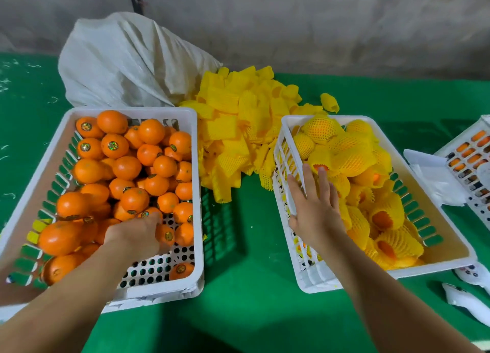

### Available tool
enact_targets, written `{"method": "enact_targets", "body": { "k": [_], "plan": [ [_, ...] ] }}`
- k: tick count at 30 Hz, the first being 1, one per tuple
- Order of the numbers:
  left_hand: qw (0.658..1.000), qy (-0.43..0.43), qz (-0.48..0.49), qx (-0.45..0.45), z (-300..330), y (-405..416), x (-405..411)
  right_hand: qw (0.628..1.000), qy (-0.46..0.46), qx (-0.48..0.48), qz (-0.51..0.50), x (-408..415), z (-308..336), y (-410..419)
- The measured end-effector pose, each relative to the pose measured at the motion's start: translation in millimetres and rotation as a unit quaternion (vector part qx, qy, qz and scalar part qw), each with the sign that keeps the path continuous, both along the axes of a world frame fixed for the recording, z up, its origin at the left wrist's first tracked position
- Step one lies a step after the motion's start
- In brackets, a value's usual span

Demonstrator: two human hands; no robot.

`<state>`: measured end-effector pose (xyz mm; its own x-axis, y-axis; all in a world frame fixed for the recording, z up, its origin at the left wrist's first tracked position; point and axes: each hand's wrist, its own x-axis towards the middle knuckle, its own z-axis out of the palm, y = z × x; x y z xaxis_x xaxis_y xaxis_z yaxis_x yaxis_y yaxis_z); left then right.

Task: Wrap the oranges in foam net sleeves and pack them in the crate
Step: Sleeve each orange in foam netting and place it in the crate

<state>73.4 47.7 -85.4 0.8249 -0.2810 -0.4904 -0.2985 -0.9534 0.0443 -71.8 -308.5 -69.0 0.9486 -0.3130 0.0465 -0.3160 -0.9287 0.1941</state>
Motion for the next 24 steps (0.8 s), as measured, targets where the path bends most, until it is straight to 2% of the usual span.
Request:
{"method": "enact_targets", "body": {
  "k": [3, 5, 8, 10, 11, 14, 16, 20, 22, 24],
  "plan": [
    [0.978, -0.05, 0.115, -0.165, 7.9, 17.2, 2.3, 0.999, 0.013, -0.03, 0.042, 22.3, 0.3, -5.8],
    [0.921, -0.079, 0.182, -0.336, 21.2, 16.0, -7.7, 0.996, 0.035, -0.042, 0.071, 40.1, -2.2, -11.3],
    [0.804, -0.09, 0.192, -0.555, 32.3, -14.6, -36.0, 0.997, 0.039, 0.008, 0.073, 73.2, 1.9, -21.9],
    [0.756, -0.078, 0.194, -0.621, 32.0, -41.8, -56.2, 0.996, 0.039, 0.033, 0.07, 90.1, 6.2, -28.5],
    [0.745, -0.08, 0.2, -0.632, 29.6, -54.1, -64.8, 0.995, 0.047, 0.013, 0.086, 95.8, 6.4, -30.8],
    [0.739, -0.112, 0.224, -0.625, 22.9, -77.7, -78.2, 0.987, 0.088, -0.054, 0.126, 109.4, 4.2, -33.6],
    [0.754, -0.125, 0.213, -0.609, 20.2, -81.6, -78.0, 0.982, 0.106, -0.073, 0.139, 122.1, 5.1, -34.5],
    [0.758, -0.112, 0.208, -0.608, 17.1, -80.6, -75.1, 0.97, 0.16, -0.116, 0.14, 151.4, 9.8, -31.6],
    [0.76, -0.128, 0.205, -0.603, 15.5, -81.0, -74.0, 0.961, 0.216, -0.092, 0.145, 172.4, 4.6, -15.0],
    [0.763, -0.14, 0.201, -0.599, 13.7, -80.2, -73.9, 0.955, 0.264, -0.017, 0.132, 194.2, -5.5, 12.9]
  ]
}}
